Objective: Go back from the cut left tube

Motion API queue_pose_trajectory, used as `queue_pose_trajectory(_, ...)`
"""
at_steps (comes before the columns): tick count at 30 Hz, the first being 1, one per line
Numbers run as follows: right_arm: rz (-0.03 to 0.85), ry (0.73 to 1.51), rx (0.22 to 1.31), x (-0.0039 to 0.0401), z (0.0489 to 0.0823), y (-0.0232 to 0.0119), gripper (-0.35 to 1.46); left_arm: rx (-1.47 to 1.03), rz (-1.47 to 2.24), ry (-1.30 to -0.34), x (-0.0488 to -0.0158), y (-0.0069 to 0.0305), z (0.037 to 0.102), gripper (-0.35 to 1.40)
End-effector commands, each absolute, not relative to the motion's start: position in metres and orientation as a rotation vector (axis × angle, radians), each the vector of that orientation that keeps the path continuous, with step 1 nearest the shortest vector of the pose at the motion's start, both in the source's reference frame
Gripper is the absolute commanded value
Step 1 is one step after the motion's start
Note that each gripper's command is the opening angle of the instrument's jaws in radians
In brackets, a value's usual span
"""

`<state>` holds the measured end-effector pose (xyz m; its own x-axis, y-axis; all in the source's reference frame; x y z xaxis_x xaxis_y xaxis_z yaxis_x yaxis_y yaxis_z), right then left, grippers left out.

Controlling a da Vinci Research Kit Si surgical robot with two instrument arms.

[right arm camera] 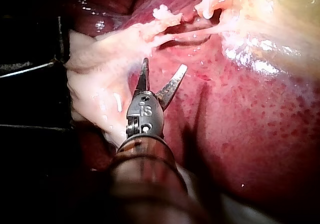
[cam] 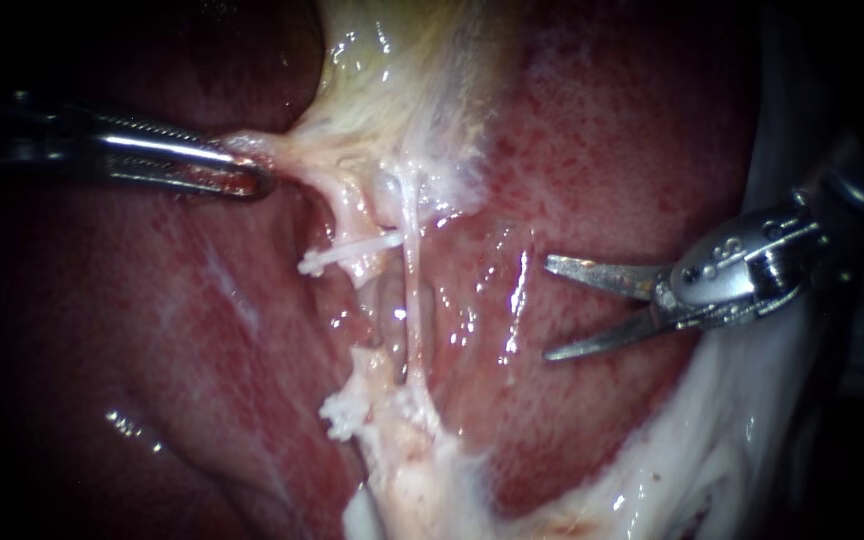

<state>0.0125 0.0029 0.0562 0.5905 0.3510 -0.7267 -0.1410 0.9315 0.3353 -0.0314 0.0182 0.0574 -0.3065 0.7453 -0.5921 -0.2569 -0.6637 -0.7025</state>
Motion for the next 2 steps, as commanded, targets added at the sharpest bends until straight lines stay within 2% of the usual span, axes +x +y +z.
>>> queue_pose_trajectory(1,0.289,0.898,0.256,0.0125,0.0562,0.0029,1.45,-1.285,2.015,-0.653,-0.0313,0.0183,0.0574,-0.35)
queue_pose_trajectory(2,0.288,0.899,0.259,0.0126,0.0562,0.0029,1.45,-1.285,2.015,-0.654,-0.0312,0.0183,0.0573,-0.35)
